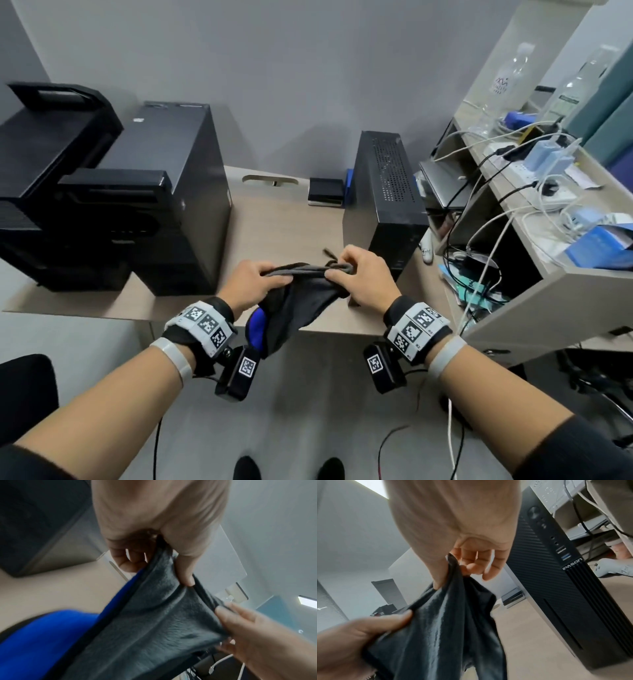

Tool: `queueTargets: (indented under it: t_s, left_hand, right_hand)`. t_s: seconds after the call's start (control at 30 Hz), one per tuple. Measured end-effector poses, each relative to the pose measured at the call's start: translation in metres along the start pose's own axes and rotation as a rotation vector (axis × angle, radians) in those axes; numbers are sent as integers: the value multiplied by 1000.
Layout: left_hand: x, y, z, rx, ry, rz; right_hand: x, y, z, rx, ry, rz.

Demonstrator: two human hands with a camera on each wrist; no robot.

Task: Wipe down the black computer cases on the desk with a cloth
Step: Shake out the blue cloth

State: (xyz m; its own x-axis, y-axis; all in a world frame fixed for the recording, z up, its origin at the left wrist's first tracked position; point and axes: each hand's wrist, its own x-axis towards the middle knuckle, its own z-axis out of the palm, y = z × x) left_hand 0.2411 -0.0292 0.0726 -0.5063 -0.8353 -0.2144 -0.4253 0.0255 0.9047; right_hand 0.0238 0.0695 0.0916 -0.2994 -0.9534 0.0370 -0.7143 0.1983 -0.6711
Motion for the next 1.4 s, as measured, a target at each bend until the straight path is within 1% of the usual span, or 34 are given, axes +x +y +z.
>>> queueTargets:
  t_s: [0.07,0.13,0.2,0.27,0.3,0.37,0.43,0.47,0.5,0.53,0.57,0.63,0.67,0.7,0.77,0.8,0.9,0.97,1.03,1.07,1.13,1.2,1.23,1.27,1.33,1.4]
  left_hand:
    - [0,9,-9,-83,-3,-1]
    - [-3,23,-9,-104,-64,51]
    - [-4,32,-6,-118,-118,89]
    - [-6,37,-4,-152,-185,96]
    - [-7,37,-4,-178,-230,93]
    - [-11,38,-3,-216,-352,99]
    - [-13,37,-6,-184,-478,88]
    - [-13,37,-8,-169,-524,71]
    - [-12,35,-10,-177,-537,39]
    - [-9,34,-14,-188,-498,-3]
    - [-6,32,-17,-182,-398,-47]
    - [6,16,-23,-148,-92,-92]
    - [12,6,-27,-146,17,-122]
    - [15,-3,-29,-154,54,-174]
    - [19,-24,-28,-241,-21,-280]
    - [19,-29,-26,-283,-71,-300]
    - [17,-36,-19,-323,-196,-268]
    - [11,-36,-18,-367,-233,-231]
    - [7,-37,-21,-452,-257,-204]
    - [6,-36,-24,-474,-254,-180]
    - [7,-35,-30,-498,-230,-128]
    - [6,-32,-34,-521,-225,-101]
    - [6,-29,-35,-542,-226,-105]
    - [5,-27,-36,-567,-222,-129]
    - [4,-22,-37,-627,-178,-194]
    - [6,-20,-39,-644,-149,-201]
  right_hand:
    - [4,2,8,-110,-67,59]
    - [7,-3,17,-190,-138,165]
    - [10,-8,26,-127,-169,255]
    - [14,-15,31,-18,-168,281]
    - [16,-18,33,90,-149,295]
    - [19,-28,34,457,-100,376]
    - [19,-38,33,789,-74,435]
    - [18,-43,32,921,-65,444]
    - [17,-45,30,1024,-58,453]
    - [17,-46,29,1113,-54,462]
    - [17,-46,27,1178,-57,488]
    - [16,-46,22,1248,-66,562]
    - [15,-46,20,1275,-78,586]
    - [15,-47,16,1290,-100,603]
    - [15,-49,11,1334,-138,602]
    - [15,-51,9,1355,-145,595]
    - [19,-52,9,1378,-151,597]
    - [24,-47,11,1370,-149,603]
    - [29,-41,11,1358,-113,654]
    - [32,-35,15,1349,-73,680]
    - [36,-28,22,1279,-51,686]
    - [38,-22,26,1155,-131,696]
    - [35,-29,23,1114,-169,731]
    - [33,-31,24,1092,-221,752]
    - [32,-32,24,1017,-272,743]
    - [33,-32,22,907,-312,739]
